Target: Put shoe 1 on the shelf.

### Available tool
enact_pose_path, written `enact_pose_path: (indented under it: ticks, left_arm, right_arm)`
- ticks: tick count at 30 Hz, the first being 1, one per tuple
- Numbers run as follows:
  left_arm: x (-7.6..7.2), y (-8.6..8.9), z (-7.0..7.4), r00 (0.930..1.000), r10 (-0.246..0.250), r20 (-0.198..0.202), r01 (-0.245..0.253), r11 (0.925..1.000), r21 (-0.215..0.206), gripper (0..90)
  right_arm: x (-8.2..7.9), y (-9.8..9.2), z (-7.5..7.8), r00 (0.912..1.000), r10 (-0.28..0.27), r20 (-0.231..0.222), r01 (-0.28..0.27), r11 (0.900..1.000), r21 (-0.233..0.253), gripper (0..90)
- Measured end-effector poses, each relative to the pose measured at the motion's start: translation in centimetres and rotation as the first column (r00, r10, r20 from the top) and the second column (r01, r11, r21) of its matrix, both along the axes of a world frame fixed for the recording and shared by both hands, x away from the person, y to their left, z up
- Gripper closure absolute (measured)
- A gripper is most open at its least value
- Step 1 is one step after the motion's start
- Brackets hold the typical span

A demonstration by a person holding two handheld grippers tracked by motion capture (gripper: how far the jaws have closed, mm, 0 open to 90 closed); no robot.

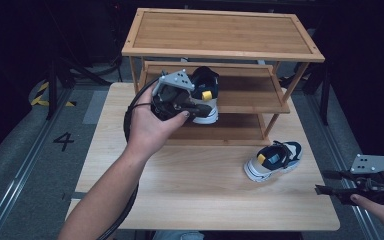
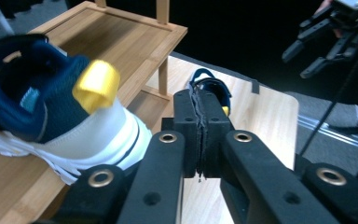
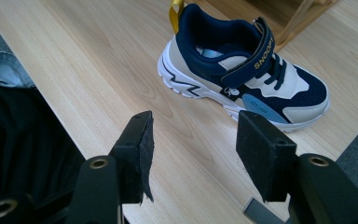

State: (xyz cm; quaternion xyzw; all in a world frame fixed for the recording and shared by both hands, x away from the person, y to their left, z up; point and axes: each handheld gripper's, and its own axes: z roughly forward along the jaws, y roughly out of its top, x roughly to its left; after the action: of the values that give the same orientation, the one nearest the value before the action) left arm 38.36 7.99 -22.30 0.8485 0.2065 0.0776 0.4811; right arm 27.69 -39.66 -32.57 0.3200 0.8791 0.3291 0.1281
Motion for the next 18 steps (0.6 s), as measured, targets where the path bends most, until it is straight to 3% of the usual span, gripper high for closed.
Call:
enact_pose_path:
  ticks: [4, 10, 13, 18]
  left_arm:
    - [0.4, 0.2, -2.5, 0.9984, 0.051, -0.024, -0.052, 0.9959, -0.074, 90.0]
    - [0.9, -0.2, -3.9, 0.9940, 0.108, 0.015, -0.107, 0.9923, -0.062, 90.0]
    - [1.3, -0.3, -4.5, 0.9923, 0.123, 0.011, -0.122, 0.9887, -0.087, 90.0]
    - [2.5, -0.5, -5.2, 0.9898, 0.141, 0.017, -0.139, 0.9864, -0.087, 90.0]
  right_arm:
    - [-0.1, -0.1, 0.2, 1.0000, -0.005, 0.004, 0.005, 1.000, 0.006, 47.3]
    - [-0.3, -0.3, 0.0, 1.0000, -0.006, 0.001, 0.006, 1.000, 0.006, 47.2]
    - [-0.5, -0.4, 0.0, 0.9999, -0.012, -0.001, 0.012, 1.000, 0.007, 47.2]
    - [-0.8, -0.5, -0.1, 0.9999, -0.015, -0.005, 0.015, 1.000, 0.005, 47.1]
